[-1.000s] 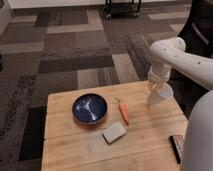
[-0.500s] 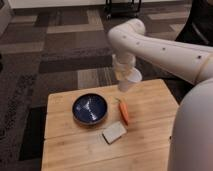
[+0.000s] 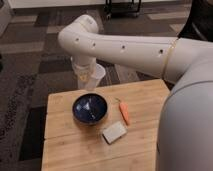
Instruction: Place the ceramic cup in the ceramic bowl
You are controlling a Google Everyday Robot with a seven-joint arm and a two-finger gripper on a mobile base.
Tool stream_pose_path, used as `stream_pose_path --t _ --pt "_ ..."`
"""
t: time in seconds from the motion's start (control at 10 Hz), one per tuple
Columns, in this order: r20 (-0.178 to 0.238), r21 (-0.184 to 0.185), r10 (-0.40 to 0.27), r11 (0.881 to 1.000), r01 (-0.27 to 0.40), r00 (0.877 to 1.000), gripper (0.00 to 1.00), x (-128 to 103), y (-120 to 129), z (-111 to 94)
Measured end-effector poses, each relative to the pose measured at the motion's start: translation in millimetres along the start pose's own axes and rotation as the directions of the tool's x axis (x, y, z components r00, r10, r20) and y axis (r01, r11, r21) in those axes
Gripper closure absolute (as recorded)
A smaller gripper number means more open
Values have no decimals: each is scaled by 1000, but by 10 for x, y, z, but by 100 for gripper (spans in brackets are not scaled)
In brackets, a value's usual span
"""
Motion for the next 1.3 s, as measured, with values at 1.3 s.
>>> stream_pose_path --t 1.3 --pt "-112 109 -283 949 295 953 90 469 524 1323"
